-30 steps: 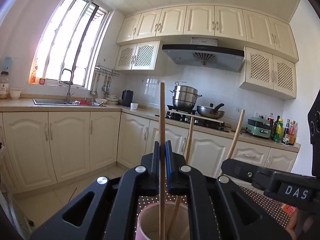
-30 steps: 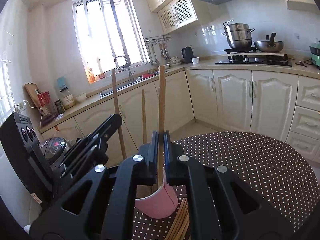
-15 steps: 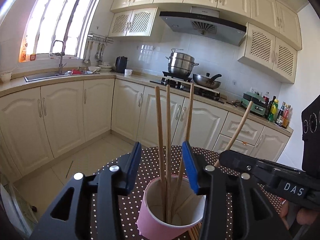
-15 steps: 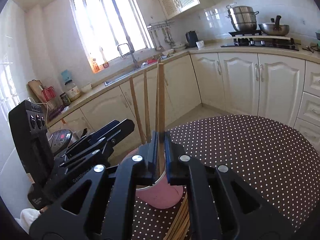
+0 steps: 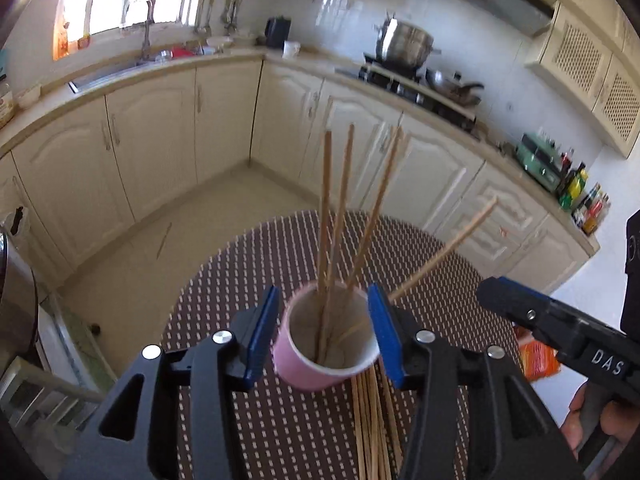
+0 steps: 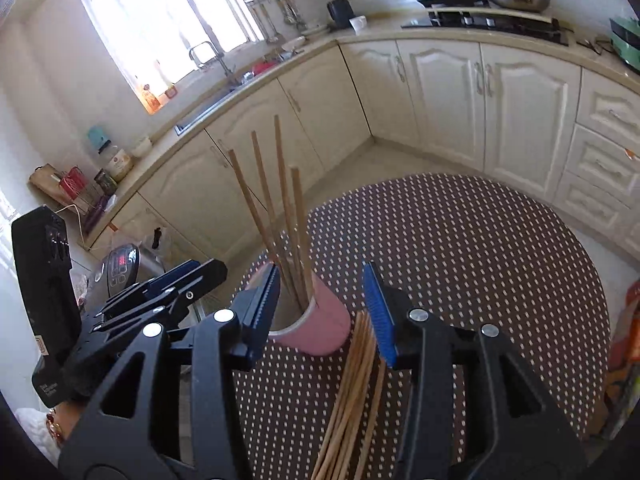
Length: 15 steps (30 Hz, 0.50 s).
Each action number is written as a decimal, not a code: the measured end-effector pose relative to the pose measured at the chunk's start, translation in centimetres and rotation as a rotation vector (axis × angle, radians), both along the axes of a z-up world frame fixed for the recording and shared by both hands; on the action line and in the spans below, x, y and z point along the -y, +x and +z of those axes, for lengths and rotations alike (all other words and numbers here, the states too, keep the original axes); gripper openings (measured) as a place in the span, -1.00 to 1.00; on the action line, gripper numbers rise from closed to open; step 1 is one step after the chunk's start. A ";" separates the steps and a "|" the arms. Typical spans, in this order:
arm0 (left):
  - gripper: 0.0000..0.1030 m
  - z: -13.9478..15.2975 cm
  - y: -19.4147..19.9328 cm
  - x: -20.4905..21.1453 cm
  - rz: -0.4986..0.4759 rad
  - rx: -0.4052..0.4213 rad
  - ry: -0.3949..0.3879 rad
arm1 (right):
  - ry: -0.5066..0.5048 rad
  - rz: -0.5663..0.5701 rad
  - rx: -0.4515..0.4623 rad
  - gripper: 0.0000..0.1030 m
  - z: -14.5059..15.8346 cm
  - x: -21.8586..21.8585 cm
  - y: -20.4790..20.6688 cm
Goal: Organize utensils
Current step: 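Lower the chopsticks into the pink cup and open both tools, then lower the left tool onto a chopstick and close it while the right tool grasps another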
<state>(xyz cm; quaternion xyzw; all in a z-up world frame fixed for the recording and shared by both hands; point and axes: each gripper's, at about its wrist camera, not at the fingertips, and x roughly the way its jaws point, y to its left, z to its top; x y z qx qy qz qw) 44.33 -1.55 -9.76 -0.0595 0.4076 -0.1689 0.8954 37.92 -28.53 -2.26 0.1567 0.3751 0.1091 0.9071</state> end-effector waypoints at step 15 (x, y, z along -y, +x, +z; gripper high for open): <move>-0.09 -8.9 -1.2 2.4 -0.237 -0.266 0.106 | -0.023 -0.272 -0.351 -0.16 -8.3 1.7 -3.5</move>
